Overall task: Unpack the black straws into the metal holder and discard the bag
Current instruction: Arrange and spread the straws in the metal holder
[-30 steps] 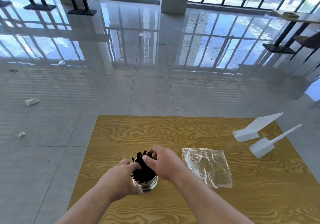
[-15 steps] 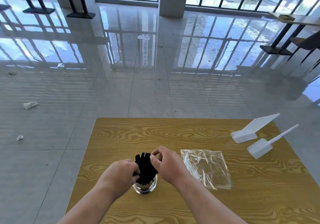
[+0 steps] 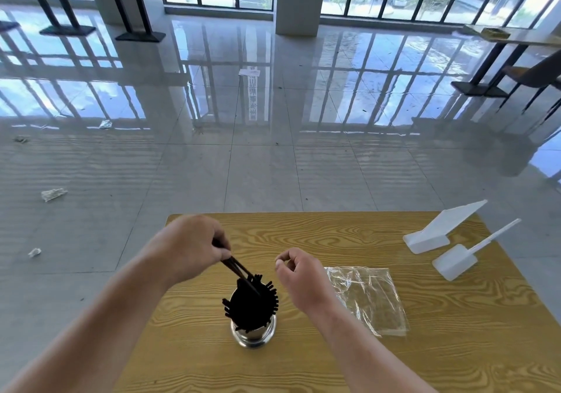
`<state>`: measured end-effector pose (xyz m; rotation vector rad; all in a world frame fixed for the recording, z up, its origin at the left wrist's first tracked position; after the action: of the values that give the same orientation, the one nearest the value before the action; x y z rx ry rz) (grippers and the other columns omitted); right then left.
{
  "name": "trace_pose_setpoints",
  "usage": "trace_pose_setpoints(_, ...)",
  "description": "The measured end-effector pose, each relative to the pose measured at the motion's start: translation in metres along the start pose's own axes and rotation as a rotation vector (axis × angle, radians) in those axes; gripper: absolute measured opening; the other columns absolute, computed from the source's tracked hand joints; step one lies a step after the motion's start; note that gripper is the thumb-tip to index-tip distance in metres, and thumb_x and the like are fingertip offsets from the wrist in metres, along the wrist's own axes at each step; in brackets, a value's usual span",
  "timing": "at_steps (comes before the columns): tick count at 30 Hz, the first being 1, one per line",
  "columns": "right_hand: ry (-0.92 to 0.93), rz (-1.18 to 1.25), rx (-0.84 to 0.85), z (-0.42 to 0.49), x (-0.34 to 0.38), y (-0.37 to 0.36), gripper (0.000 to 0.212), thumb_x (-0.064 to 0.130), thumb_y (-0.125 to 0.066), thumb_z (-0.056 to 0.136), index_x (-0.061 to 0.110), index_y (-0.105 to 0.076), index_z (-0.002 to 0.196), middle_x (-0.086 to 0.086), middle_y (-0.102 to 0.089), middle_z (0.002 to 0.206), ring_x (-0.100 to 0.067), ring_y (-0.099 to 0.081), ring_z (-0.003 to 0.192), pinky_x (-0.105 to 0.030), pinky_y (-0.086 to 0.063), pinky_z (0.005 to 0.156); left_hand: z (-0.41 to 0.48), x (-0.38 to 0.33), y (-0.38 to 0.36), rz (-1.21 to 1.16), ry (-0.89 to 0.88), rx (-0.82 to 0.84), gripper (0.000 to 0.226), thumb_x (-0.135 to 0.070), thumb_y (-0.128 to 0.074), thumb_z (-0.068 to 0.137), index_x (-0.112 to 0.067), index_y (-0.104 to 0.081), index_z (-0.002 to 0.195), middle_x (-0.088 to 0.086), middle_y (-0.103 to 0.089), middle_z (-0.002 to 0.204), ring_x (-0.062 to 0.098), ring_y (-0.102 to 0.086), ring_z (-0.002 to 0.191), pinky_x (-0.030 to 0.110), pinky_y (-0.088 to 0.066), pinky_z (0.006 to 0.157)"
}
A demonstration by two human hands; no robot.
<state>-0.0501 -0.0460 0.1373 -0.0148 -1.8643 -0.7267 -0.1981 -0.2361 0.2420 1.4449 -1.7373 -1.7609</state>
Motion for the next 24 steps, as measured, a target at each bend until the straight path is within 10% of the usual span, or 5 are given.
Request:
trace_pose_setpoints(9, -0.087, 0.22, -0.024, -0.002, 0.006, 0.01, 0.019, 0.012, -0.057, 0.098, 0.021, -0.073, 0.094, 0.002, -0.066, 0.068, -0.005, -0.045, 0.047, -0.025, -0.037, 0.044, -0.001, 0.0, 0.025, -0.573, 0.028, -0.306, 0.014, -0.013, -0.089, 0.083, -0.023, -0.083, 0.077, 0.001, -0.078, 0.067, 0.016, -0.073, 0.061, 0.032, -0.059, 0.069)
trace_pose_setpoints(15, -0.184, 0.711, 0.467, -0.001, 0.031, 0.007, 0.044, 0.041, -0.076, 0.09, 0.016, -0.063, 0.124, -0.004, -0.071, 0.089, -0.013, -0.057, 0.062, -0.026, -0.046, 0.053, -0.002, 0.007, -0.029, -1.394, 0.309, -0.04, 0.012, -0.008, -0.084, 0.07, -0.005, -0.084, 0.081, 0.012, -0.077, 0.08, 0.014, -0.075, 0.067, 0.022, -0.063, 0.061)
trace_pose_setpoints(18, -0.244, 0.968, 0.391, 0.005, 0.046, 0.016, 0.041, 0.052, -0.075, 0.092, 0.018, -0.073, 0.114, -0.005, -0.066, 0.079, -0.016, -0.054, 0.06, -0.029, -0.044, 0.053, -0.007, 0.019, -0.056, -1.478, 0.409, 0.086, 0.025, -0.007, -0.086, 0.067, -0.001, -0.083, 0.091, 0.014, -0.078, 0.084, 0.017, -0.077, 0.07, 0.025, -0.064, 0.061)
trace_pose_setpoints(24, -0.001, 0.287, 0.091, 0.013, 0.055, 0.029, 0.047, 0.038, -0.05, 0.109, 0.014, -0.08, 0.083, -0.004, -0.068, 0.062, -0.014, -0.054, 0.05, -0.03, -0.045, 0.049, -0.013, 0.036, -0.1, -1.259, 0.433, 0.159, 0.025, -0.025, -0.082, 0.09, -0.008, -0.076, 0.108, 0.015, -0.082, 0.097, 0.021, -0.078, 0.072, 0.031, -0.066, 0.065)
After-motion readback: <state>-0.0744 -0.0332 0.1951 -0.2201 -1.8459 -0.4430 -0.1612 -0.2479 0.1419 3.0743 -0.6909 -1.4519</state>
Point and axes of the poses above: each hand's wrist, its own z-axis towards the middle knuckle, its own y-axis out of the back of the hand, x = y × z, the point moved 1 cm from there along z, towards the middle knuckle
